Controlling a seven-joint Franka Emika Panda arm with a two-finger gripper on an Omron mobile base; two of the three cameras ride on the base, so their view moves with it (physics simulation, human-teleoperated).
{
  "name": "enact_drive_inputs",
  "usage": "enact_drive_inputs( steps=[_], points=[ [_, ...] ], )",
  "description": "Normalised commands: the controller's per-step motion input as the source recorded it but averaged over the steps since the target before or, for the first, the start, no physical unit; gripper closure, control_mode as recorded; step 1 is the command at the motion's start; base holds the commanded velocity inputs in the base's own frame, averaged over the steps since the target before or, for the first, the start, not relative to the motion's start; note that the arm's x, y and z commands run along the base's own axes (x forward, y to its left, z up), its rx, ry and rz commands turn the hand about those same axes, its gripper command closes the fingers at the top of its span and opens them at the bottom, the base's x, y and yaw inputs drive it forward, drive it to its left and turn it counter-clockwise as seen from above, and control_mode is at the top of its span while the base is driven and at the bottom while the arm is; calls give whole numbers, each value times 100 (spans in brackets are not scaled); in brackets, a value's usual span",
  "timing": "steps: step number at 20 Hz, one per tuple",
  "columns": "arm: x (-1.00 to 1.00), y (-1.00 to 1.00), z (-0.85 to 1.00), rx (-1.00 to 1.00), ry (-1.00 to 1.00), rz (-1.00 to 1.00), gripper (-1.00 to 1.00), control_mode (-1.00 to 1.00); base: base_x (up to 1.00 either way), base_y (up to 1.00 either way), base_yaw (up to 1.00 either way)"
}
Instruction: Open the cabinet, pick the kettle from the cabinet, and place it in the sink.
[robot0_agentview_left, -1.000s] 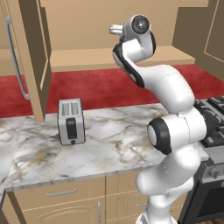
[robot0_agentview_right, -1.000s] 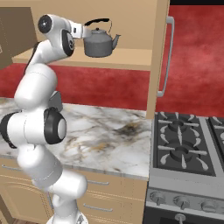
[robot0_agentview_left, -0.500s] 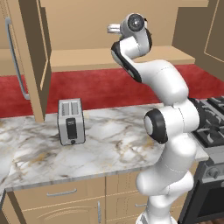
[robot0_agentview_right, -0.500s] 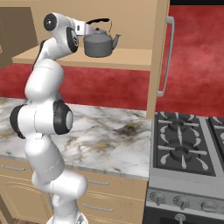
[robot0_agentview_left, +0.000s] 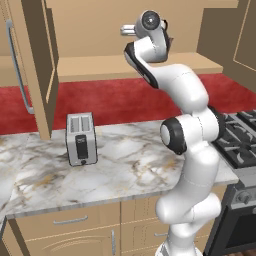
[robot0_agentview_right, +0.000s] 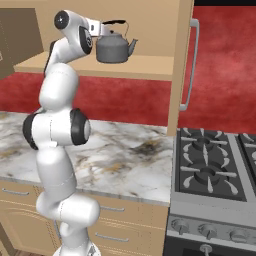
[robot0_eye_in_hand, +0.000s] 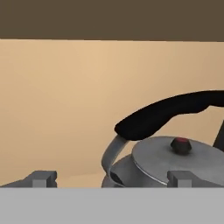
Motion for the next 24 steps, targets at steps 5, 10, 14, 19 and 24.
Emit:
enact_drive_inputs(
  steps=[5, 10, 14, 19, 24],
  points=[
    [25, 0, 8, -1, 4, 0, -100, -100, 0, 0, 0],
    [15, 0, 1, -5, 1, 0, -100, -100, 0, 0, 0],
    [5, 0, 0, -7, 0, 0, -100, -100, 0, 0, 0],
    [4, 0, 0, -6, 0, 0, -100, -100, 0, 0, 0],
    [8, 0, -1, -4, 0, 0, -100, -100, 0, 0, 0]
  ],
)
